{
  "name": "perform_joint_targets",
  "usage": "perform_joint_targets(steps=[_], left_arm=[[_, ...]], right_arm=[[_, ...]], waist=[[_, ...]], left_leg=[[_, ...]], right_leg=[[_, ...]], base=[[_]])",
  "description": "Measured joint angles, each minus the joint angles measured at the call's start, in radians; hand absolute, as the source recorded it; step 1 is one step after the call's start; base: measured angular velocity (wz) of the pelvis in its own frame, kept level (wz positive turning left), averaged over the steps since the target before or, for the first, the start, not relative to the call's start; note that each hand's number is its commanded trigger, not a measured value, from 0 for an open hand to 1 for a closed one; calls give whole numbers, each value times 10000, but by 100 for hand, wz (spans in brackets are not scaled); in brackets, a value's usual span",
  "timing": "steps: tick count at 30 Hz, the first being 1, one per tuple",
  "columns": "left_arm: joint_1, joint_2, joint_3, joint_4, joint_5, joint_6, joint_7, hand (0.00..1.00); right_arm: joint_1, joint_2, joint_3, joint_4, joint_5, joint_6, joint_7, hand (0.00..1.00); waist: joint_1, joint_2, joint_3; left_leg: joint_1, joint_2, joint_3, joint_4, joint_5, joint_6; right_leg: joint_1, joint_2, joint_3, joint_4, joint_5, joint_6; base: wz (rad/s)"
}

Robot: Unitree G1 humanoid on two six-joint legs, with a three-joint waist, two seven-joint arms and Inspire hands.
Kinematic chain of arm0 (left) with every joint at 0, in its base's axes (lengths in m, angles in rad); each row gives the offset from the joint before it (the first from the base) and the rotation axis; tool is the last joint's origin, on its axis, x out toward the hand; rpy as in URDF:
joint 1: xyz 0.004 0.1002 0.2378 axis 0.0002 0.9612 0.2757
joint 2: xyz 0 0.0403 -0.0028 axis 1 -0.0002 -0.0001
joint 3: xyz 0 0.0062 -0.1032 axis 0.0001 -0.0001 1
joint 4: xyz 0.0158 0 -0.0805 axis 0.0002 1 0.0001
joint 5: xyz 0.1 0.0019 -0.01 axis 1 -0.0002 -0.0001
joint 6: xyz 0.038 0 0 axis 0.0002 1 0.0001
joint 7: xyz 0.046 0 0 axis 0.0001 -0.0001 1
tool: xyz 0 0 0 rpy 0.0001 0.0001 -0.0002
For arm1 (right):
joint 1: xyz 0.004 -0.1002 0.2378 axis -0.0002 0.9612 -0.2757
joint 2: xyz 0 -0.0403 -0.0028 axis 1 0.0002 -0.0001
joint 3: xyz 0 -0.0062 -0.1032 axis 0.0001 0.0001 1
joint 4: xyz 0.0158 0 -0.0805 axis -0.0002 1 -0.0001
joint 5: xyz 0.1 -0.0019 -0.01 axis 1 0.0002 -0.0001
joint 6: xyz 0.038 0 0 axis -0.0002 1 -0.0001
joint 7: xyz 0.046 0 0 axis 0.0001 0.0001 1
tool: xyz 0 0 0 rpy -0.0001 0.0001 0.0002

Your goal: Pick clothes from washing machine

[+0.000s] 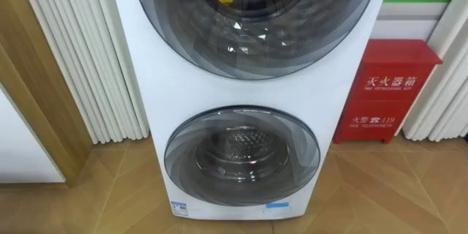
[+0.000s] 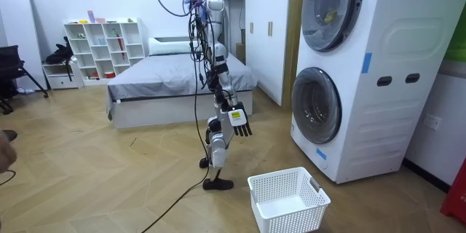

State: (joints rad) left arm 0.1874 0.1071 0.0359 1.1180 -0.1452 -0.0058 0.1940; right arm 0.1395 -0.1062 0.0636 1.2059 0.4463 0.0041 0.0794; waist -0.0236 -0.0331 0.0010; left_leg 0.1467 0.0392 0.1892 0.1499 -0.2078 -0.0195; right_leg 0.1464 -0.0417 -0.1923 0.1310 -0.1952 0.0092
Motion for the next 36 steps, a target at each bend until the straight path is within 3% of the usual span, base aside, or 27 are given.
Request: perform_joint_targets(steps=[7, 18, 23, 25, 27, 29, 33, 35, 36], left_arm=[[33, -31, -11, 3, 18, -22, 217, 0], [6, -32, -10, -5, 207, -9, 211, 0], [-9, -17, 16, -22, 300, -5, 67, 0], [-103, -2, 79, 8, 515, -4, -87, 0], [-132, -2, 382, -24, 803, -6, -201, 0], [-150, 168, 455, -15, 980, 3, -273, 0], [-218, 406, 390, -51, 1016, 12, -322, 0], [-131, 498, 528, -182, 1441, 164, -336, 0], [-113, 501, 557, -184, 1556, 259, -344, 0]], right_arm=[[8, 10, 8, 18, 108, -15, 5, 0], [9, 8, 5, 9, 371, -2, 58, 0], [-110, -23, -203, -212, 504, 200, 96, 0], [-231, -66, -527, -643, 175, 248, 38, 0], [-277, -213, -911, -2005, 213, 644, -194, 0], [-1121, -494, -1109, -3456, 250, 497, -496, 0], [-2670, -1031, -1584, -4548, 251, 253, -790, 0], [-3375, -1164, -1971, -5011, 217, 190, -1146, 0], [-3518, -1200, -2030, -5129, 193, 197, -1288, 0]], waist=[[8, -12, 36], [14, 49, 13], [5, 32, 1], [-5, -14, 60], [15, -63, 83], [1, -113, 104], [21, -334, 122], [235, -484, 114], [311, -573, 57]], left_leg=[[39, 0, 12, -1, -6, -10], [31, 1, 5, -25, -8, -13], [45, 9, -2, -1, -8, -13], [46, 5, -7, 3, -8, -12], [85, -4, 6, 2, -7, -12], [132, 9, 32, 29, -7, -12], [126, 10, 53, 25, -7, -12], [123, 18, 56, 21, -7, -12], [120, 18, 56, 20, -7, -12]], right_leg=[[26, -2, 21, 16, 0, 0], [-9, 12, 93, 28, 0, 1], [-38, 10, 100, 75, 0, 0], [-39, -3, 99, 90, 0, 0], [-58, -9, 169, 136, 0, 1], [-113, -1, 257, 207, 12, -14], [-71, 17, 208, 200, 18, -10], [-85, 35, 245, 191, 18, -11], [-95, 35, 249, 201, 18, -10]], base=[[0], [-1], [-3], [0], [-11], [-21], [8], [-3], [-7]])
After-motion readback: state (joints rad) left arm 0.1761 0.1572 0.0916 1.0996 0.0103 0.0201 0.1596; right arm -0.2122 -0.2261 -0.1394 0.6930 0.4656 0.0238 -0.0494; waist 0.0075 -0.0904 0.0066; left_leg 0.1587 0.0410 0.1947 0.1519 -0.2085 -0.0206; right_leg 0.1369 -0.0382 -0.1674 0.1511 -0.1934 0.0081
